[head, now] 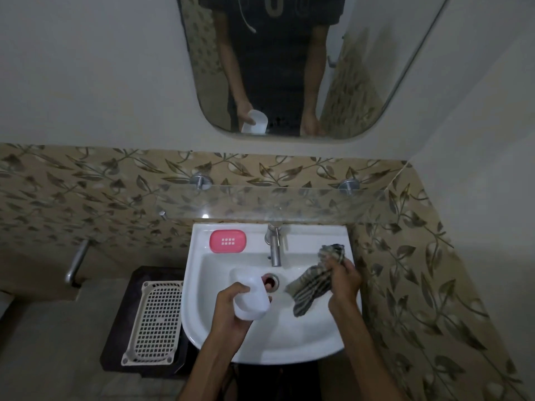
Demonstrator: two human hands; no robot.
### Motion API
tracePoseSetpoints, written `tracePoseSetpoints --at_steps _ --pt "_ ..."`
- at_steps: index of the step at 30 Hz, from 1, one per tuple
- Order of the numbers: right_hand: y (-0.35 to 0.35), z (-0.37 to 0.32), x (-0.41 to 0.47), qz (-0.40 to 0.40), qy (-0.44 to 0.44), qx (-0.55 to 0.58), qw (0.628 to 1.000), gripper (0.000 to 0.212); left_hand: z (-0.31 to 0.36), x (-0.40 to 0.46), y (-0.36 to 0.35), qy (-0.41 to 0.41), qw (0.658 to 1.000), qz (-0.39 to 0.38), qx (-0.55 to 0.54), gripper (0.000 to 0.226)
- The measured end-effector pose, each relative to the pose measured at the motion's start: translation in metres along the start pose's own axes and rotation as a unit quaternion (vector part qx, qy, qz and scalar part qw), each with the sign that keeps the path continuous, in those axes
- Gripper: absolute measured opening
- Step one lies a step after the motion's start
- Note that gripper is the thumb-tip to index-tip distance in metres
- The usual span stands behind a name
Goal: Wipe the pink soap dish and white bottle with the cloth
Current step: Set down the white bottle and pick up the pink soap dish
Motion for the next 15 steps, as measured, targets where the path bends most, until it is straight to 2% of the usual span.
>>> tracePoseSetpoints --at_steps 1,4,6,8,11,13,15 --pt "-0.004 -0.001 0.013 0.0 -0.028 0.01 1.0 0.024 0.0 0.003 0.006 -0.004 1.0 0.013 0.002 0.066" --pt "-0.024 -0.013 0.044 -0.03 -0.069 0.031 0.997 0.028 -0.002 0.01 0.019 -0.016 0.999 0.036 0.011 0.049" --pt "-0.041 -0.023 0.057 -0.068 -0.076 0.037 0.994 0.026 -0.005 0.013 0.027 -0.01 0.999 0.052 0.005 0.05" --pt "-0.057 -0.033 0.07 -0.076 -0.098 0.098 0.987 0.026 -0.008 0.016 0.032 -0.013 0.998 0.06 0.003 0.05" --pt "-0.071 -0.038 0.089 -0.069 -0.119 0.169 0.976 0.028 -0.009 0.018 0.038 -0.014 0.997 0.074 0.0 0.049" --pt "-0.076 -0.031 0.1 -0.054 -0.108 0.136 0.983 0.036 -0.011 0.02 0.042 -0.011 0.997 0.081 0.002 0.056" --pt "-0.072 -0.028 0.109 0.012 -0.051 0.08 0.995 0.05 -0.013 0.02 0.045 -0.007 0.996 0.083 -0.007 0.063"
Point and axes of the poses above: each hand's wrist, its own x-axis towards the middle knuckle, its own y-axis out of the back of the hand, z = x × y, the point moved 8 cm from there along x, towards the middle knuckle, and after that the axes turned 15 degrees about z, right-handed, at the moved point
